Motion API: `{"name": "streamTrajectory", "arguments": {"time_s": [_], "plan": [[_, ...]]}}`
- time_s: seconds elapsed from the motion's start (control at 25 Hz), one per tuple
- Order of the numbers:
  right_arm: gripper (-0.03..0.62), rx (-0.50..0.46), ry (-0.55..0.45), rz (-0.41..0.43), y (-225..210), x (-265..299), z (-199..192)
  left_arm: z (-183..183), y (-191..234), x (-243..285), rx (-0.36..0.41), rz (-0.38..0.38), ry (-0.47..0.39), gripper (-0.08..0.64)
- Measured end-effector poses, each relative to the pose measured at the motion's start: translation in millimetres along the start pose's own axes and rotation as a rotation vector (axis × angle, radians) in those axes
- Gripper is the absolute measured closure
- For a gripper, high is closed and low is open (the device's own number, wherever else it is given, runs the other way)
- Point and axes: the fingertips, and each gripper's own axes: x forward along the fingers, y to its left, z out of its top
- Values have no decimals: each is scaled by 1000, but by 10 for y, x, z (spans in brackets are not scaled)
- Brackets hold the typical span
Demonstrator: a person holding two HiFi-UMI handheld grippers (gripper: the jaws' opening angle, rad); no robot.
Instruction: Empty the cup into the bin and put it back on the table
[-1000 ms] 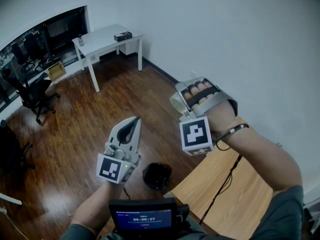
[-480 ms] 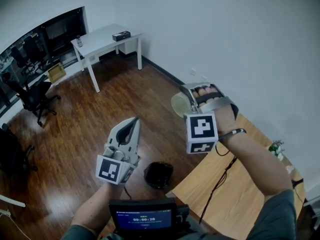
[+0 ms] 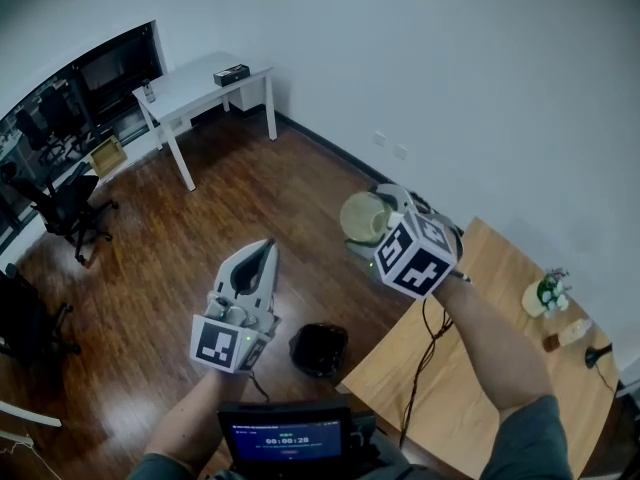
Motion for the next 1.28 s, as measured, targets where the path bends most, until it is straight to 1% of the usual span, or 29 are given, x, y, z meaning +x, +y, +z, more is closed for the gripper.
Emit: {"name": "streamTrajectory", "arguments": {"time_s": [0.08, 0.28, 0.52, 0.68, 0.8, 0.96, 1.12, 1.2, 1.28], "plan": [[196, 88, -30, 29, 34, 16, -58, -16, -36, 20, 0, -6, 4, 560], [196, 243, -110, 87, 59, -14, -85, -54, -90, 60, 4, -18, 15, 560], [196, 390, -207, 140, 68, -133, -80, -58, -144, 98, 4, -22, 12, 560], [196, 456, -260, 166, 99, -264, -74, -68, -209, 130, -8, -32, 27, 560], [196, 486, -294, 184, 133, -385, -75, -32, -295, 169, -34, -53, 21, 560], [196, 491, -322, 197, 171, -541, -73, -10, -438, 216, -60, -99, 30, 560], [196, 446, -337, 168, 193, -731, -47, 40, -548, 241, -66, -117, 27, 560], [196, 444, -356, 166, 214, -840, -27, 85, -595, 253, -59, -117, 9, 560], [196, 449, -365, 156, 232, -924, -18, 95, -647, 265, -66, -132, 8, 560]]}}
